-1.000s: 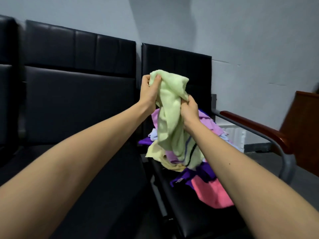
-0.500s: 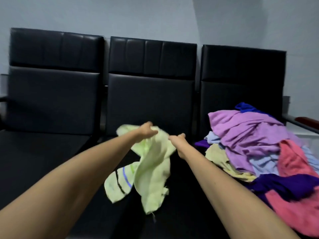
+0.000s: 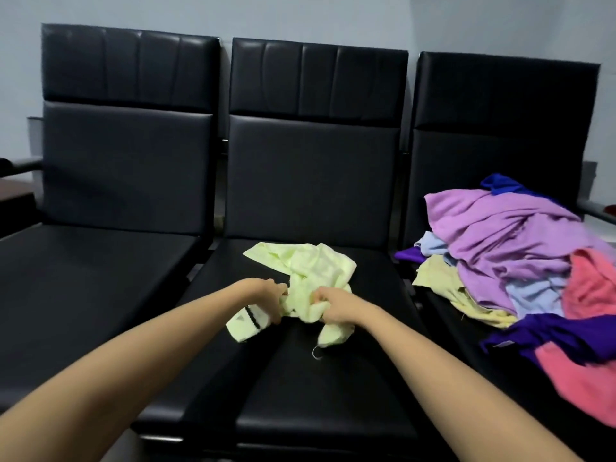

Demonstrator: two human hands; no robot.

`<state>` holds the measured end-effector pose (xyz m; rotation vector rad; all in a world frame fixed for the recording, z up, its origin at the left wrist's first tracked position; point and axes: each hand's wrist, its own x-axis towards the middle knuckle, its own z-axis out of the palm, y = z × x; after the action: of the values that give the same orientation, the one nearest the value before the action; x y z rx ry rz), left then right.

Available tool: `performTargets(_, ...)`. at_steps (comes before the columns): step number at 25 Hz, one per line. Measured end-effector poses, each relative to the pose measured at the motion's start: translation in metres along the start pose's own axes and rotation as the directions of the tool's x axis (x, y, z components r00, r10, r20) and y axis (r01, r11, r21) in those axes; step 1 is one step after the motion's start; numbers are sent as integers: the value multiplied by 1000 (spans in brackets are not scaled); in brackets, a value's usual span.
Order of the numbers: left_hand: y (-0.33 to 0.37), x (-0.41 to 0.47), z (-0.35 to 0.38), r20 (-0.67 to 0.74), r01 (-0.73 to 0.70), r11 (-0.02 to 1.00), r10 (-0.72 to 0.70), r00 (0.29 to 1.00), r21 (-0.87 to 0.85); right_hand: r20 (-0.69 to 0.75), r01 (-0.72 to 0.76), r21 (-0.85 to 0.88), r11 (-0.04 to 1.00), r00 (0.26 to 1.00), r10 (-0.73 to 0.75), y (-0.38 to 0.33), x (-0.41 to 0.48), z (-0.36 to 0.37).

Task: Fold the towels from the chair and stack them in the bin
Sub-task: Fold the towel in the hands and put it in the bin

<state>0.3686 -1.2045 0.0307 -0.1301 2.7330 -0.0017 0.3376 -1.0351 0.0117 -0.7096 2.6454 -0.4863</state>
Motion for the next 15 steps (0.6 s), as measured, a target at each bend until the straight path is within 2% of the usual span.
performTargets(1, -1, -2, -1, -79, -26, 994, 18, 997, -103, -161, -29, 85, 996, 986, 42, 6, -1, -5)
performTargets(3, -5, -14, -14, -211, -63, 920, -21, 977, -386, -395, -60, 304, 951, 900, 183, 18, -6, -18)
performTargets(4, -8, -19, -22, -255, -105, 872, -24, 967, -477, -455, -62, 402, 913, 852, 258, 24, -10, -24)
performTargets(6, -12, -30, -34, -227, -58, 818, -90, 970, -572, -477, -98, 511, 854, 794, 377, 36, -16, -33)
performTargets(7, -17, -27, -33, -197, 13, 789, -169, 966, -614, -444, -161, 519, 840, 788, 426, 40, -18, -35)
performTargets(9, -25, -22, -26, -205, 102, 815, -261, 943, -570, -453, -312, 405, 859, 748, 485, 42, -25, -31)
performTargets(10, -25, -21, -22, -301, 94, 865, -271, 914, -494, -537, -308, 320, 896, 720, 439, 40, -28, -29)
performTargets(11, -24, -18, -18, -418, 29, 908, -221, 881, -418, -617, -239, 215, 947, 718, 321, 35, -31, -27)
performTargets(12, -18, -16, -13, -479, -97, 929, -93, 873, -358, -620, -117, 120, 986, 767, 166, 31, -32, -24)
performTargets(13, -10, -18, -6, -440, -248, 911, 84, 894, -330, -522, 14, 73, 997, 853, 26, 25, -33, -21)
performTargets(14, 2, -22, 1, -307, -347, 886, 253, 918, -308, -319, 88, 66, 994, 946, -63, 18, -34, -17)
performTargets(15, 14, -26, 9, -152, -381, 890, 353, 923, -251, -67, 104, 22, 994, 992, -102, 13, -36, -14)
